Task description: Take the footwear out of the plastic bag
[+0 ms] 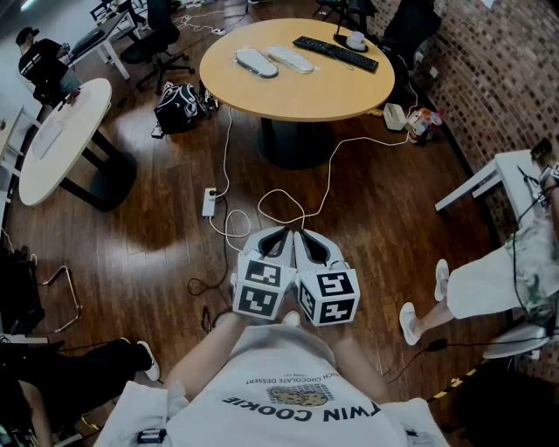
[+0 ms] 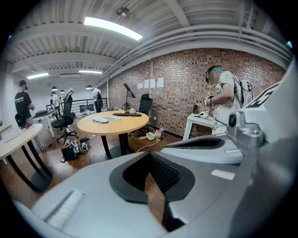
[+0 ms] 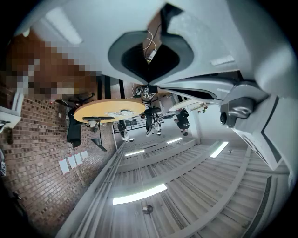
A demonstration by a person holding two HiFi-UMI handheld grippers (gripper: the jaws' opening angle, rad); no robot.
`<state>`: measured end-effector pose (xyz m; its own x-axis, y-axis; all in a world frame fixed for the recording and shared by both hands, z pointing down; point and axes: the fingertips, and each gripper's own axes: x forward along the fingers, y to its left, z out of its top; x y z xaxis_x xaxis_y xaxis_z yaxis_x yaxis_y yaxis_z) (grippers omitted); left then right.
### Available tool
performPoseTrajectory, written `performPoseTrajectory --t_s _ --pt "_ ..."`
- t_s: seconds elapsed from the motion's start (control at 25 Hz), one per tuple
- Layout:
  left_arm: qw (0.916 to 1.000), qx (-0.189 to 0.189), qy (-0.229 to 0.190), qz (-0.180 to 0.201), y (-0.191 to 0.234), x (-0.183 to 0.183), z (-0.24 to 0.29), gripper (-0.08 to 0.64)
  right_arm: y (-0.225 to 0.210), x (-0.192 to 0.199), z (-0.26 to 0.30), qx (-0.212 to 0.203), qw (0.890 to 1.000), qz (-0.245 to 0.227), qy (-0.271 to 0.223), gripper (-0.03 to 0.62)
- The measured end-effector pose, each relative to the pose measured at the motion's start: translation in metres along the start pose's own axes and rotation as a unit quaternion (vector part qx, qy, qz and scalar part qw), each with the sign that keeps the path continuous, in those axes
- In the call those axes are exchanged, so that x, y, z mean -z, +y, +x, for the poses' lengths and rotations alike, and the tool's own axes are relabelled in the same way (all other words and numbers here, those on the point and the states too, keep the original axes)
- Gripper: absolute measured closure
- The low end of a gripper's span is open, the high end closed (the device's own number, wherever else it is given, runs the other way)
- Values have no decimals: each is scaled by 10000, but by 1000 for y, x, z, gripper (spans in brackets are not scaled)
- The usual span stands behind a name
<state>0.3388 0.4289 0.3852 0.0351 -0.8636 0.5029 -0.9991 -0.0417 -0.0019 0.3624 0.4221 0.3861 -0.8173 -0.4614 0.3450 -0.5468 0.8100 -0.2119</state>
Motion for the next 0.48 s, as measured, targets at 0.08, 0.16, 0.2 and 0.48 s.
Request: performPoseTrajectory --t_s 0.08,0.16,0.2,0.48 --pt "10000 62 40 -4 2 -1 5 555 -3 -1 5 23 10000 49 41 592" --pt "9999 112 64 -42 8 -3 11 555 -6 -3 13 27 9999 79 84 592" --pt "9999 123 67 -57 12 -4 16 555 -8 -4 19 31 9999 70 107 592" --pt "9994 298 74 -166 57 -20 70 555 -35 -21 84 151 9995 -36 284 592"
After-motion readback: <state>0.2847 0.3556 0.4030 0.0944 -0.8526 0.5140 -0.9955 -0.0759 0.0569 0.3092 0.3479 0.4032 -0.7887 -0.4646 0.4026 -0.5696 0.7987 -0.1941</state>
